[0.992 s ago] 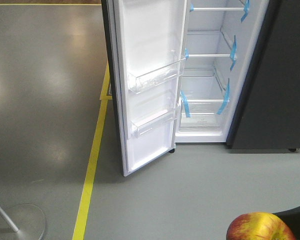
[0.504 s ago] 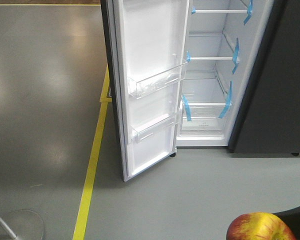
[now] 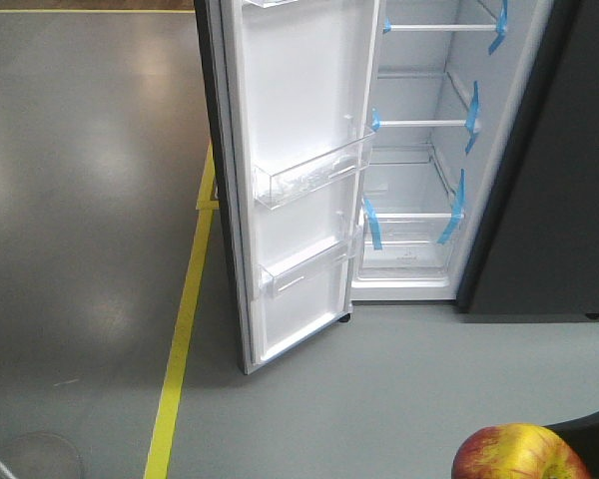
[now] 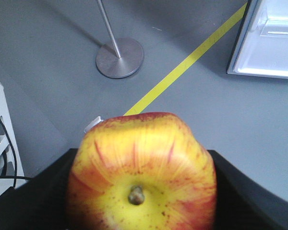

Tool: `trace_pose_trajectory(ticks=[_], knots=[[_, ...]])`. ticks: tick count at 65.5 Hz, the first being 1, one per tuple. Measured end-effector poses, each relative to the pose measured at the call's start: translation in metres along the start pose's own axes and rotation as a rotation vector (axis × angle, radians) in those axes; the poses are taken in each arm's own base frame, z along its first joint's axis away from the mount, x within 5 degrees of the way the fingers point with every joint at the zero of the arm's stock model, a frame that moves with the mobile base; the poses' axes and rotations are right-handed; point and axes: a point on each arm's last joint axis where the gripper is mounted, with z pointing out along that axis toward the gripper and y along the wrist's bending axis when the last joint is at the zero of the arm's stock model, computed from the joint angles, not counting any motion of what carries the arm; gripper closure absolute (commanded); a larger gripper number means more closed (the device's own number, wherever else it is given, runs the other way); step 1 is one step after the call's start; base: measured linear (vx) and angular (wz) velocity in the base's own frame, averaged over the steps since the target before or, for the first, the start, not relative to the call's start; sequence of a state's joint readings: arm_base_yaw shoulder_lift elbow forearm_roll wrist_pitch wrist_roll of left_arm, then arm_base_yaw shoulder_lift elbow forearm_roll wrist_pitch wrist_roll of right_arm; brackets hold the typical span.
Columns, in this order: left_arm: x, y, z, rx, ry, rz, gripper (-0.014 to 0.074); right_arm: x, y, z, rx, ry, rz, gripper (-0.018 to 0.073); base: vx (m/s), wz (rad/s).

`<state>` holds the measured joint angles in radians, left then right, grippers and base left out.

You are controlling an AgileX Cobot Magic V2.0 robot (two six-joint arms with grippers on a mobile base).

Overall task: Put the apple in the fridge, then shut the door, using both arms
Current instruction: 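Drive up close to the refrigerator opening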

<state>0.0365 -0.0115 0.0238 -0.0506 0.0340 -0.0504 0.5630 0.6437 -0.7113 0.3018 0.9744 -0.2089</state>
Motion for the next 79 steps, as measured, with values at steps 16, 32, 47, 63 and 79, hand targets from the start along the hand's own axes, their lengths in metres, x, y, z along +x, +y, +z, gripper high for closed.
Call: trace_pose_trajectory(ticks=[16,32,47,63,79], knots=[[0.0,0.0,0.0,0.0,0.0,0.0,0.0602,0.0,0.0,0.0,0.0,0.0,0.0,0.0492,0.08,-0.01],[0.0,0.0,0.0,0.0,0.0,0.0,0.0602,0.0,0.0,0.0,0.0,0.0,0.0,0.0492,0.09,-0.02],[0.0,0.0,0.0,0.0,0.0,0.0,0.0602,0.0,0.0,0.0,0.0,0.0,0.0,0.0492,0.1,-0.02],[0.0,0.0,0.0,0.0,0.0,0.0,0.0602,0.0,0.0,0.0,0.0,0.0,0.0,0.0492,0.1,0.0],[0.0,0.0,0.0,0.0,0.0,0.0,0.0602,0.0,0.0,0.0,0.0,0.0,0.0,0.0492,0.09,0.02]])
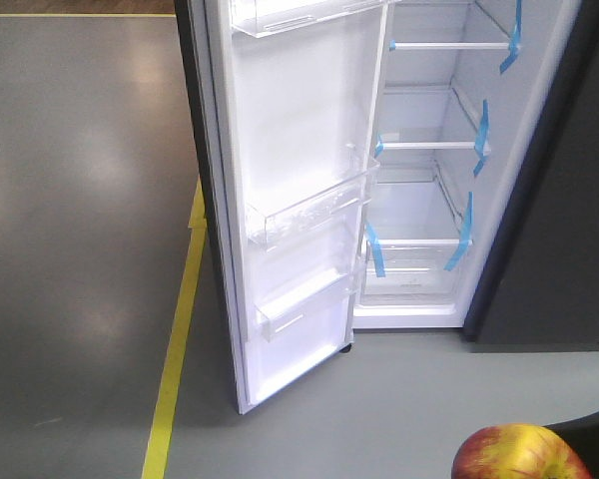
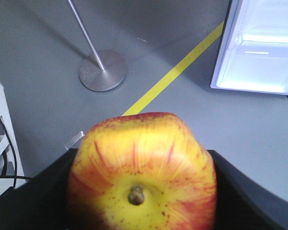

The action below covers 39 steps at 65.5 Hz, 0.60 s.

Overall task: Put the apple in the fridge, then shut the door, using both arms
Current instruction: 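Drive up close to the refrigerator opening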

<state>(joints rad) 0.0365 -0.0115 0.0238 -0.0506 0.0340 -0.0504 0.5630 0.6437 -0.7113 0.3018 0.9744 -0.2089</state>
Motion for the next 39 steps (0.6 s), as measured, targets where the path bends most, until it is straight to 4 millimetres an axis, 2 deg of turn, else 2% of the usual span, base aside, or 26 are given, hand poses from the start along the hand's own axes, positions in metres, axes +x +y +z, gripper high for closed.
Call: trace_pose_trajectory(ticks=[39], knots=[[0.0,0.0,0.0,0.0,0.0,0.0,0.0602,0.0,0.0,0.0,0.0,0.0,0.0,0.0492,0.08,0.02]])
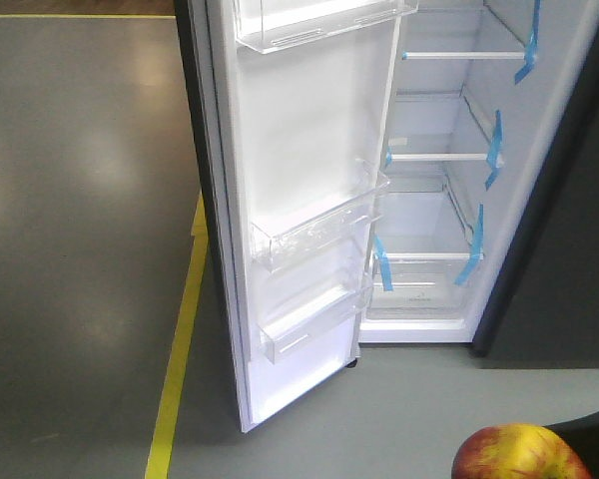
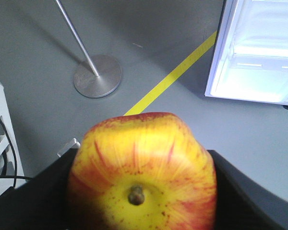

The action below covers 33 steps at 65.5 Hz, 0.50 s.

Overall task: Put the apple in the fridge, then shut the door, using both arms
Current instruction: 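Drive up close to the refrigerator opening, then creep the base closer to the open door bins, apple in right gripper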

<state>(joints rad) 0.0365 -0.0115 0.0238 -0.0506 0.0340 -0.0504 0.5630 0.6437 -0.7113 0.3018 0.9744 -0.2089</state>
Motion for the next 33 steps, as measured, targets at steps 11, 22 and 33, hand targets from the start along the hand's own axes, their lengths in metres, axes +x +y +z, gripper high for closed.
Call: trace_pose_trajectory(ticks=[11,22,33], knots=[[0.0,0.0,0.0,0.0,0.0,0.0,0.0602,0.0,0.0,0.0,0.0,0.0,0.0,0.0492,0.08,0.02],[0.0,0.0,0.0,0.0,0.0,0.0,0.0602,0.0,0.0,0.0,0.0,0.0,0.0,0.0492,0.07,0.02],[0.0,0.0,0.0,0.0,0.0,0.0,0.0602,0.0,0.0,0.0,0.0,0.0,0.0,0.0492,0.07,0.01]])
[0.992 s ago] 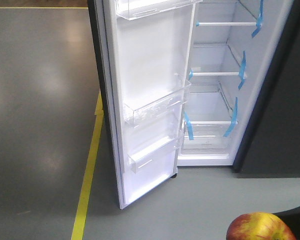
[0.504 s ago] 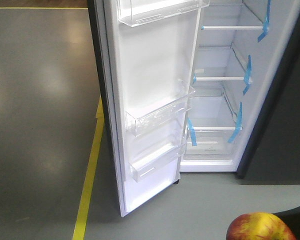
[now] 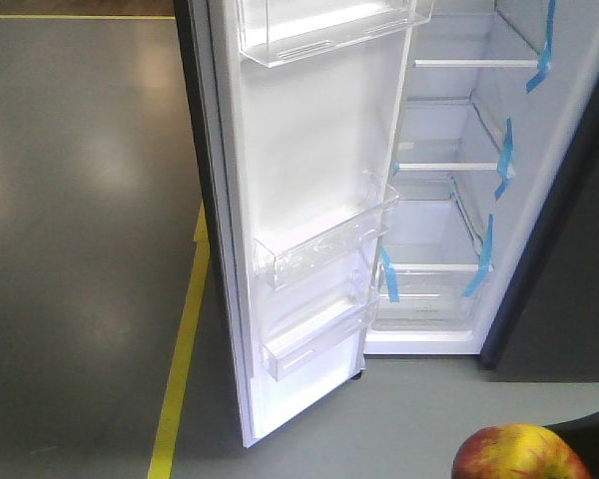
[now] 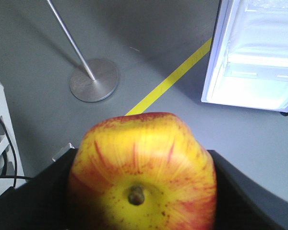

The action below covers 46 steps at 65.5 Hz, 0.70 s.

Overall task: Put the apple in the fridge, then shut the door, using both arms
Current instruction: 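Creep the base closer to the open door bins, apple in right gripper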

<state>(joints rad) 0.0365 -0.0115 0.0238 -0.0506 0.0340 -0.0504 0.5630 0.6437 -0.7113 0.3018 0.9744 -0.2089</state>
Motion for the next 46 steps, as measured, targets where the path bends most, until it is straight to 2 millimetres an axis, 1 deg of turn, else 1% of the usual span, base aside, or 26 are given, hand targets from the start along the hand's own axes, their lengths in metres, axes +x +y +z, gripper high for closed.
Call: trace_pose_trajectory(ticks=[46], knots=[[0.0,0.0,0.0,0.0,0.0,0.0,0.0602,0.0,0.0,0.0,0.0,0.0,0.0,0.0492,0.06,0.0]])
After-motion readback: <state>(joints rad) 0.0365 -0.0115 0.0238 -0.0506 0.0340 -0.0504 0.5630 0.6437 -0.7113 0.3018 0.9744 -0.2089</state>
